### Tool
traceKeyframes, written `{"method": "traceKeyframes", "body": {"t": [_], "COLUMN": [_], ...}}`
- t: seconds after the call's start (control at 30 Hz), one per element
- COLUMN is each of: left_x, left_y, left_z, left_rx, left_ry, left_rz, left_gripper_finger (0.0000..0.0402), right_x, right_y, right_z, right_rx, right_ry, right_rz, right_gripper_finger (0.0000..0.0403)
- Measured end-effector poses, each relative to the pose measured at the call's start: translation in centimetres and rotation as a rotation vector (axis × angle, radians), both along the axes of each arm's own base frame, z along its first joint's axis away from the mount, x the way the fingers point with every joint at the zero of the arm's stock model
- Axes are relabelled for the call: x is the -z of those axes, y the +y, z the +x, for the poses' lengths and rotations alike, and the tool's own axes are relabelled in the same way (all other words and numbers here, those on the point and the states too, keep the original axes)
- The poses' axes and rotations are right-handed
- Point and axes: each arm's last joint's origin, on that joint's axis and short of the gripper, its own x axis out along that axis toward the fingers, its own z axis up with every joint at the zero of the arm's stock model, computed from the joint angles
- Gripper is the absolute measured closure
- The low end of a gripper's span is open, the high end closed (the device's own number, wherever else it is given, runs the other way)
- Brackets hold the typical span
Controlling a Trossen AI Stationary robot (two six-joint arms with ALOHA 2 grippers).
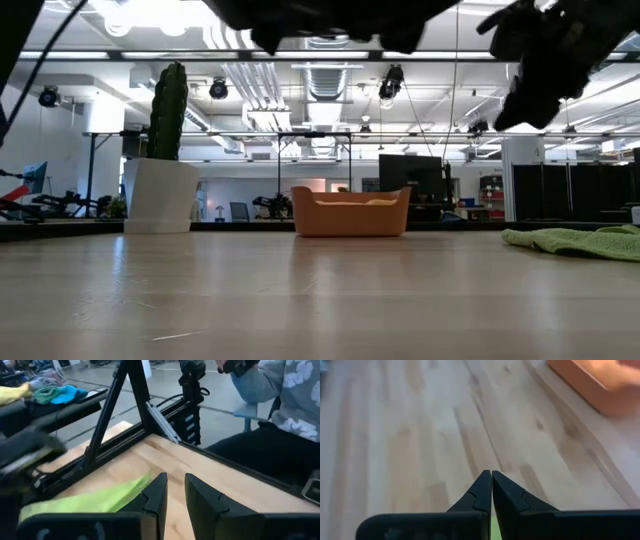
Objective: Roll microfiber towels into tight, uniform cylinder then place into a basket
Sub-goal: Fold the green microfiber cloth
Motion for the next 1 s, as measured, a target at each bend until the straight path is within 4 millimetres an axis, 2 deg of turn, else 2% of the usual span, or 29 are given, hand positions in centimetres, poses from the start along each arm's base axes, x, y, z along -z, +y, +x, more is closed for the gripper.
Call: {"method": "traceKeyframes", "body": {"t": [0.17, 0.33, 0.57, 0.63, 0.8, 1.0], "left_x": [0.7, 1.2, 0.9, 0.9, 1.2, 3.0], "left_y": [-2.0, -5.1, -9.9, -11.0, -12.3, -12.8], "left_z": [3.3, 5.3, 6.6, 6.9, 7.9, 9.4], "left_rx": [0.020, 0.066, -0.046, -0.045, -0.048, -0.058], "left_ry": [-0.010, 0.025, 0.054, 0.029, -0.019, -0.046], "left_rz": [-0.008, -0.001, 0.231, 0.244, 0.256, 0.323], "left_gripper_finger": [0.0350, 0.0350, 0.0325, 0.0312, 0.0285, 0.0268], "right_x": [0.8, 1.2, 1.4, 1.6, 2.0, 2.7], "right_y": [0.3, 0.6, 1.2, 1.6, 2.2, 2.8], "right_z": [-1.7, -3.2, -4.1, -4.2, -4.4, -4.7], "right_rx": [0.123, 0.213, 0.274, 0.259, 0.253, 0.253], "right_ry": [0.130, 0.211, 0.235, 0.233, 0.223, 0.226], "right_rz": [0.013, 0.028, 0.041, 0.041, 0.042, 0.059], "right_gripper_finger": [0.0394, 0.0394, 0.0394, 0.0394, 0.0394, 0.0394]}}
